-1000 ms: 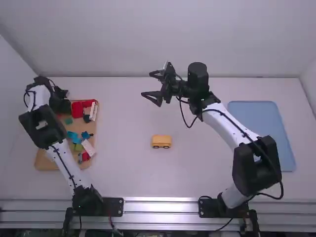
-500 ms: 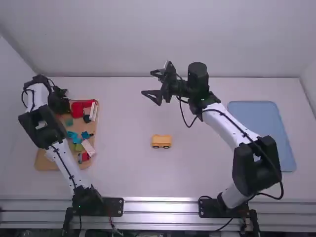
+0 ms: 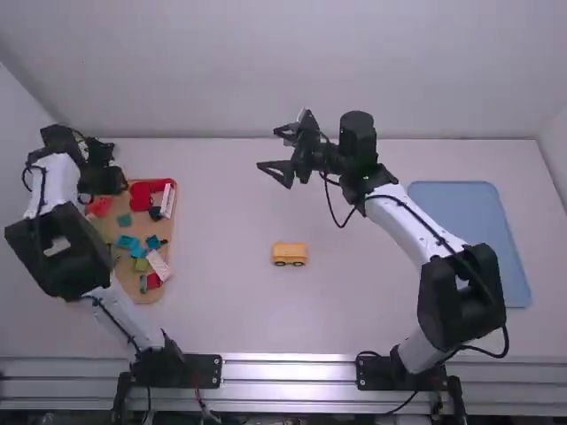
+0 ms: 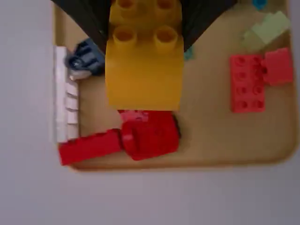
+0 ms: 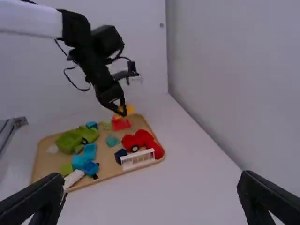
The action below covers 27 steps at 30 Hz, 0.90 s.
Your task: Assemble lego blocks to make yellow taxi
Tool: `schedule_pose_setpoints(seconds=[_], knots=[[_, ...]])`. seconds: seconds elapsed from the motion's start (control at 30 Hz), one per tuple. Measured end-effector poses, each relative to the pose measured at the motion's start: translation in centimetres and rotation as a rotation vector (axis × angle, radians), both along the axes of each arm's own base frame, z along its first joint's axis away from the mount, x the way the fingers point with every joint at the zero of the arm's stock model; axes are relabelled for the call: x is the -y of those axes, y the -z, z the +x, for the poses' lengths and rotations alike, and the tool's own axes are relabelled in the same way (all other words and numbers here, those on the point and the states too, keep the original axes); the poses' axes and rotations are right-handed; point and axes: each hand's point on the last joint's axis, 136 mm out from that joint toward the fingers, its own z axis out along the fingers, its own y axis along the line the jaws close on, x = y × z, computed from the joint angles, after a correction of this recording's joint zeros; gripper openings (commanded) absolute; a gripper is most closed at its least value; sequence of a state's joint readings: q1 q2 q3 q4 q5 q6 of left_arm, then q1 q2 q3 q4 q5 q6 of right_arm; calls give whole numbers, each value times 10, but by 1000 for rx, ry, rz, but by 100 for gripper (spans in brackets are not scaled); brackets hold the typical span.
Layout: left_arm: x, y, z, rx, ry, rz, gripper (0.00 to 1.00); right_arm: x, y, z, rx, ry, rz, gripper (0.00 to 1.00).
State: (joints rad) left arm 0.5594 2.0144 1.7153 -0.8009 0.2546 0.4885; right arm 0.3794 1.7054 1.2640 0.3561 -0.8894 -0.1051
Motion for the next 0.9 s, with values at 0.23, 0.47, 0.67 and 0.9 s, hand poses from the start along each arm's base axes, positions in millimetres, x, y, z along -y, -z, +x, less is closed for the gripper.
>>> schedule_pose_setpoints(seconds=[0.23, 0.47, 0.67, 0.9], knots=[[103, 15, -77, 21, 223, -15, 2, 8, 0, 2, -6, -4, 5, 99], [230, 35, -96, -32, 673, 66, 2, 22, -2, -12, -37, -124, 29, 99], [318, 40, -101, 11, 1052, 184, 1, 58, 12, -20, -139, -192, 33, 99], [349, 78, -105, -52, 1228, 277, 1, 88, 50, -31, -259, -159, -39, 99]])
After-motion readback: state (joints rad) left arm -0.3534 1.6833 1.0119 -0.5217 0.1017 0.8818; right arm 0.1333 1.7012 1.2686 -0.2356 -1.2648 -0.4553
